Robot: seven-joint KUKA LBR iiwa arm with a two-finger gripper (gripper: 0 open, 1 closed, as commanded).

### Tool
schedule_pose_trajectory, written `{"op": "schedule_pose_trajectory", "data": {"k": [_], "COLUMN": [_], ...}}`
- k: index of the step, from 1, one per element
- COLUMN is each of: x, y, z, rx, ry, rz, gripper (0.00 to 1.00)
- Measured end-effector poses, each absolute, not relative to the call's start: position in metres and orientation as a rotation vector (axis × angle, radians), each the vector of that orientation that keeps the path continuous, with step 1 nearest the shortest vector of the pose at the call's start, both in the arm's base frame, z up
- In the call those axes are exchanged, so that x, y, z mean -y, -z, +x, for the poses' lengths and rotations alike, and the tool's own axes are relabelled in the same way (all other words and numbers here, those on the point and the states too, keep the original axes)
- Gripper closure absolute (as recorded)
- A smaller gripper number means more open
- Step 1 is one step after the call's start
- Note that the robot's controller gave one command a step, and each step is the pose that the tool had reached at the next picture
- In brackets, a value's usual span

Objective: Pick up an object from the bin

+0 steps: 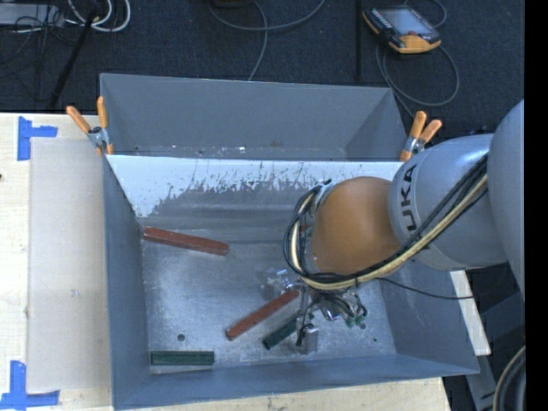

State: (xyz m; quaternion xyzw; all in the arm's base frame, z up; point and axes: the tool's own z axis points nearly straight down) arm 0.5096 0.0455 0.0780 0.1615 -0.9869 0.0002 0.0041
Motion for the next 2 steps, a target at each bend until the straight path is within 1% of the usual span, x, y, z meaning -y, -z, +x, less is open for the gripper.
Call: {"op": "schedule_pose_trajectory", "data": {"k": [1,2], "x": [-0.047,-0.042], "y": [-0.080,-0.216], "z": [0.512,0.514], "rx": [3.099,3.107], "ry": [0.001,-0.001], "rz": [0.504,0.520], "gripper": [1.00,1.00]}}
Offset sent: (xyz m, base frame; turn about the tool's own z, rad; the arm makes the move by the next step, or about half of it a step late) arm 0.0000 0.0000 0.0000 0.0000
